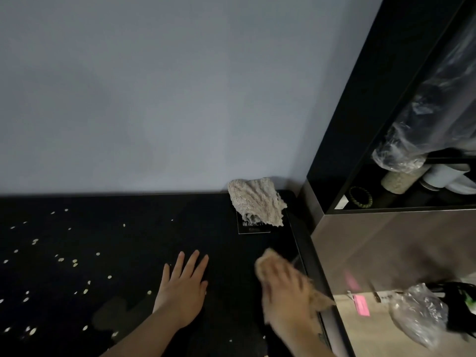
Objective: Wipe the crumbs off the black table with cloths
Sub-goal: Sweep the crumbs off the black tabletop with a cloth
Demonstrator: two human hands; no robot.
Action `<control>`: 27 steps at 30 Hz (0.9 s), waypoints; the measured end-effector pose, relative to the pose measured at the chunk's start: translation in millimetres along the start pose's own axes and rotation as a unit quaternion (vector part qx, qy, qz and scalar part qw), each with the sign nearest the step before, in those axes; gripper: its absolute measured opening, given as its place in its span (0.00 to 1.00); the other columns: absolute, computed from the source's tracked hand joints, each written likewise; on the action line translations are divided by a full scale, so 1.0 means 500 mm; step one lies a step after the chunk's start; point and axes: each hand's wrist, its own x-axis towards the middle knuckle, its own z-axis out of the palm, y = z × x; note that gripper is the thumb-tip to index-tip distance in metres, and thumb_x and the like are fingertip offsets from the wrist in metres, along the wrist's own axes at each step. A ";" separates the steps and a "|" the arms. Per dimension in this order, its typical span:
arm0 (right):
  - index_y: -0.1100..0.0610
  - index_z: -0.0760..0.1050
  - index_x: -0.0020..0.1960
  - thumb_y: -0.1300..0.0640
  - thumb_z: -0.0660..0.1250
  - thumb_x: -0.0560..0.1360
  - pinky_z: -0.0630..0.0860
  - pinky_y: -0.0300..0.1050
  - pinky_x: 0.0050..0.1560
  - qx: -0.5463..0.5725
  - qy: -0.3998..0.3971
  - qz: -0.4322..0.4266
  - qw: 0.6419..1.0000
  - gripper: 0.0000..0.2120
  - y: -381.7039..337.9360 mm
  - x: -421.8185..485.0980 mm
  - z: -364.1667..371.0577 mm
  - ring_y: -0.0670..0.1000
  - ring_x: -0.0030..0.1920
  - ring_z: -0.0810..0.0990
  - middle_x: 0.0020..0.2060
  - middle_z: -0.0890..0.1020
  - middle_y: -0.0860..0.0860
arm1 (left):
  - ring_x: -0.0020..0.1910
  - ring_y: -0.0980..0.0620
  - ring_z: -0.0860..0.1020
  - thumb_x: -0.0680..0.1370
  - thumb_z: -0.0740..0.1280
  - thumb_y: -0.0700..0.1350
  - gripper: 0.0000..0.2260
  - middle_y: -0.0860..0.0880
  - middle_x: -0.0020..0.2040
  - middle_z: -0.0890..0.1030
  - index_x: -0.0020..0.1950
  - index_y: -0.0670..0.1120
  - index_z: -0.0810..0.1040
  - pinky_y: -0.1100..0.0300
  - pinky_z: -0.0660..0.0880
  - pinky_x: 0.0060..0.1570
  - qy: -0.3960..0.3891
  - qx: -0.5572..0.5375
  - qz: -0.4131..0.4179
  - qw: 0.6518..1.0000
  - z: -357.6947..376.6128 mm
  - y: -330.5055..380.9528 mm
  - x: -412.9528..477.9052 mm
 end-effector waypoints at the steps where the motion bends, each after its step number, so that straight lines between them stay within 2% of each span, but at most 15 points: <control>1: 0.41 0.72 0.61 0.47 0.58 0.69 0.71 0.45 0.57 0.000 -0.025 -0.097 0.995 0.20 -0.021 -0.026 0.005 0.46 0.58 0.77 0.58 0.78 0.41 | 0.76 0.46 0.36 0.83 0.46 0.54 0.26 0.51 0.78 0.37 0.76 0.53 0.36 0.46 0.42 0.75 0.002 0.001 0.002 1.000 0.000 0.001 -0.001; 2: 0.40 0.71 0.60 0.45 0.58 0.69 0.69 0.43 0.57 -0.016 -0.059 -0.168 0.984 0.19 -0.027 -0.041 0.010 0.44 0.58 0.77 0.57 0.78 0.39 | 0.76 0.46 0.37 0.83 0.47 0.54 0.26 0.51 0.78 0.37 0.77 0.53 0.37 0.46 0.42 0.75 0.002 0.000 0.004 1.000 0.000 -0.002 -0.003; 4: 0.40 0.69 0.61 0.46 0.56 0.68 0.73 0.43 0.54 -0.050 -0.082 -0.197 0.976 0.21 0.008 -0.031 -0.008 0.44 0.59 0.77 0.59 0.77 0.39 | 0.76 0.47 0.38 0.83 0.48 0.53 0.26 0.51 0.78 0.39 0.77 0.53 0.39 0.48 0.42 0.74 0.005 -0.005 0.013 1.000 -0.005 -0.006 -0.007; 6: 0.42 0.68 0.64 0.52 0.58 0.70 0.75 0.49 0.50 -0.040 -0.016 -0.106 0.993 0.23 0.067 -0.004 -0.018 0.50 0.61 0.76 0.62 0.75 0.43 | 0.77 0.48 0.39 0.83 0.49 0.52 0.25 0.51 0.78 0.40 0.78 0.52 0.42 0.51 0.43 0.75 0.005 -0.014 0.026 1.000 -0.010 -0.010 -0.017; 8: 0.44 0.62 0.72 0.56 0.56 0.78 0.67 0.55 0.63 -0.023 0.014 0.049 0.998 0.23 0.096 0.013 -0.020 0.51 0.70 0.66 0.71 0.66 0.44 | 0.77 0.49 0.41 0.84 0.49 0.51 0.25 0.51 0.79 0.41 0.78 0.51 0.43 0.53 0.44 0.75 -0.005 -0.019 0.037 0.999 -0.012 -0.011 -0.029; 9: 0.45 0.59 0.73 0.55 0.56 0.79 0.62 0.54 0.67 -0.019 0.006 0.071 0.997 0.24 0.085 0.004 -0.020 0.51 0.72 0.62 0.72 0.63 0.43 | 0.77 0.49 0.41 0.84 0.49 0.51 0.25 0.51 0.78 0.41 0.78 0.50 0.43 0.53 0.44 0.75 -0.011 -0.018 0.041 0.999 -0.011 -0.011 -0.036; 10: 0.46 0.61 0.72 0.56 0.61 0.76 0.65 0.54 0.66 -0.012 -0.002 0.054 0.998 0.25 0.061 -0.008 -0.015 0.51 0.70 0.67 0.70 0.67 0.44 | 0.77 0.49 0.40 0.84 0.49 0.51 0.25 0.50 0.78 0.41 0.78 0.50 0.43 0.53 0.44 0.75 -0.016 -0.011 0.045 0.999 -0.009 -0.009 -0.043; 12: 0.43 0.72 0.61 0.53 0.72 0.63 0.77 0.48 0.52 0.023 -0.024 -0.071 0.997 0.27 -0.005 -0.063 -0.010 0.48 0.56 0.80 0.57 0.79 0.43 | 0.77 0.50 0.40 0.83 0.48 0.53 0.26 0.50 0.78 0.40 0.78 0.49 0.42 0.53 0.42 0.74 -0.025 0.004 0.049 0.998 -0.006 -0.002 -0.058; 14: 0.40 0.74 0.57 0.44 0.64 0.66 0.76 0.40 0.50 0.005 -0.047 -0.168 0.985 0.19 -0.030 -0.101 0.000 0.41 0.53 0.80 0.53 0.80 0.38 | 0.77 0.51 0.39 0.82 0.47 0.57 0.28 0.50 0.78 0.40 0.78 0.49 0.42 0.51 0.40 0.74 -0.042 0.015 0.052 0.998 -0.006 0.005 -0.068; 16: 0.43 0.72 0.60 0.45 0.55 0.74 0.68 0.39 0.61 -0.019 -0.077 -0.199 0.977 0.17 -0.003 -0.094 -0.023 0.43 0.56 0.79 0.57 0.79 0.40 | 0.76 0.52 0.39 0.80 0.48 0.63 0.33 0.51 0.78 0.39 0.78 0.49 0.41 0.48 0.37 0.73 -0.058 0.029 0.056 0.996 -0.008 0.008 -0.078; 17: 0.48 0.73 0.64 0.49 0.57 0.76 0.62 0.40 0.65 -0.017 -0.039 -0.191 0.981 0.17 0.038 -0.081 -0.015 0.47 0.60 0.77 0.62 0.76 0.44 | 0.76 0.52 0.38 0.79 0.49 0.66 0.35 0.51 0.78 0.39 0.78 0.49 0.41 0.48 0.36 0.73 -0.064 0.037 0.059 0.996 -0.006 0.009 -0.084; 19: 0.51 0.64 0.72 0.56 0.66 0.73 0.57 0.46 0.70 -0.028 -0.010 -0.051 0.998 0.29 0.091 -0.054 -0.013 0.50 0.70 0.67 0.71 0.64 0.45 | 0.76 0.52 0.38 0.78 0.50 0.66 0.37 0.51 0.78 0.38 0.78 0.48 0.40 0.48 0.37 0.74 -0.072 0.047 0.059 0.995 0.000 0.011 -0.095; 21: 0.50 0.65 0.72 0.57 0.69 0.68 0.65 0.52 0.68 -0.023 0.012 0.041 0.999 0.33 0.062 -0.069 -0.018 0.52 0.69 0.68 0.72 0.64 0.45 | 0.76 0.51 0.38 0.79 0.51 0.64 0.35 0.50 0.78 0.37 0.78 0.48 0.39 0.49 0.39 0.74 -0.067 0.042 0.052 0.996 0.007 0.015 -0.102; 25: 0.45 0.73 0.61 0.52 0.59 0.71 0.70 0.41 0.59 0.013 -0.048 -0.166 0.985 0.19 -0.065 -0.174 0.007 0.45 0.58 0.75 0.59 0.75 0.41 | 0.76 0.50 0.38 0.81 0.51 0.60 0.33 0.49 0.78 0.37 0.78 0.47 0.39 0.51 0.42 0.74 -0.052 0.032 0.045 0.997 0.012 0.022 -0.105; 27: 0.42 0.74 0.59 0.49 0.57 0.71 0.67 0.42 0.58 -0.031 -0.039 -0.175 0.983 0.18 -0.041 -0.166 -0.007 0.42 0.55 0.77 0.56 0.77 0.37 | 0.77 0.50 0.39 0.81 0.52 0.60 0.33 0.49 0.78 0.38 0.78 0.46 0.39 0.50 0.43 0.74 -0.050 0.031 0.042 0.997 0.014 0.024 -0.108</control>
